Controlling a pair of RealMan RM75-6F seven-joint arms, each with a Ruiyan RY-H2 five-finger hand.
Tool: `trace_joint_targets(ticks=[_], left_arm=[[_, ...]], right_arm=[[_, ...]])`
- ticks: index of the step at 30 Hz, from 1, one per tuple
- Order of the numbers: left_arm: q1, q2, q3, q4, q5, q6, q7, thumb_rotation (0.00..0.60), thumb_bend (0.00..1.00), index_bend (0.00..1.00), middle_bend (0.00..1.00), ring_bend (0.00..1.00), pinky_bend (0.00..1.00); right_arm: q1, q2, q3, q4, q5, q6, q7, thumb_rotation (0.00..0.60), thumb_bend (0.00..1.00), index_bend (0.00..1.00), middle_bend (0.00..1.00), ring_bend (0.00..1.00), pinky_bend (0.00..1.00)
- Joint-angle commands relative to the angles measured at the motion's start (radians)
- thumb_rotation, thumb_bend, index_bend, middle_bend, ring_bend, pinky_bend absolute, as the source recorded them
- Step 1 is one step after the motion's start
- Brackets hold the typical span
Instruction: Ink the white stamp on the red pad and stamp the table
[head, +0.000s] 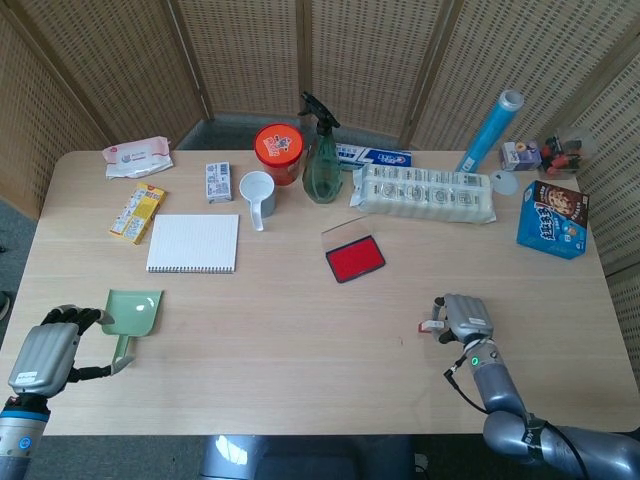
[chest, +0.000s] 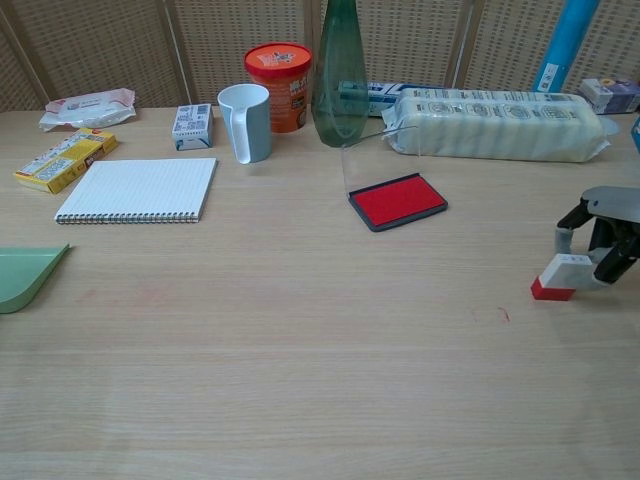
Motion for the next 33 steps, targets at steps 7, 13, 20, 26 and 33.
trace_joint_targets(ticks=[7,13,20,26,33], left_arm=[[-0.002,-0.001,-0.001,0.001,0.000,-0.002,-0.001,0.345,0.07,0.37,0.40,0.31,0.18],[-0.003,-0.001,-0.002,0.002,0.001,-0.004,-0.002,0.347,0.07,0.37,0.40,0.31,0.18],[-0.003,-0.001,-0.002,0.003,0.001,-0.003,-0.004,0.343,0.07,0.37,0.40,0.31,0.18],[-0.003,-0.001,-0.002,0.004,0.002,-0.002,-0.005,0.344,0.07,0.37,0.39,0.31,0.18],[-0.004,-0.002,-0.003,0.005,0.001,-0.003,-0.004,0.343,0.07,0.37,0.40,0.31,0.18]], right_arm=[[0.003,0.011,-0.001,-0.002,0.007,-0.014,-0.003,0.600,0.36,0.54,1.00,1.00,1.00],[0.004,0.014,-0.005,-0.007,0.007,-0.014,-0.008,0.600,0.36,0.52,1.00,1.00,1.00],[0.005,0.014,-0.004,-0.006,0.008,-0.016,-0.007,0.600,0.36,0.49,1.00,1.00,1.00],[0.006,0.015,-0.006,-0.006,0.009,-0.018,-0.008,0.600,0.35,0.47,1.00,1.00,1.00],[0.006,0.020,-0.007,-0.010,0.010,-0.016,-0.008,0.590,0.33,0.45,1.00,1.00,1.00]])
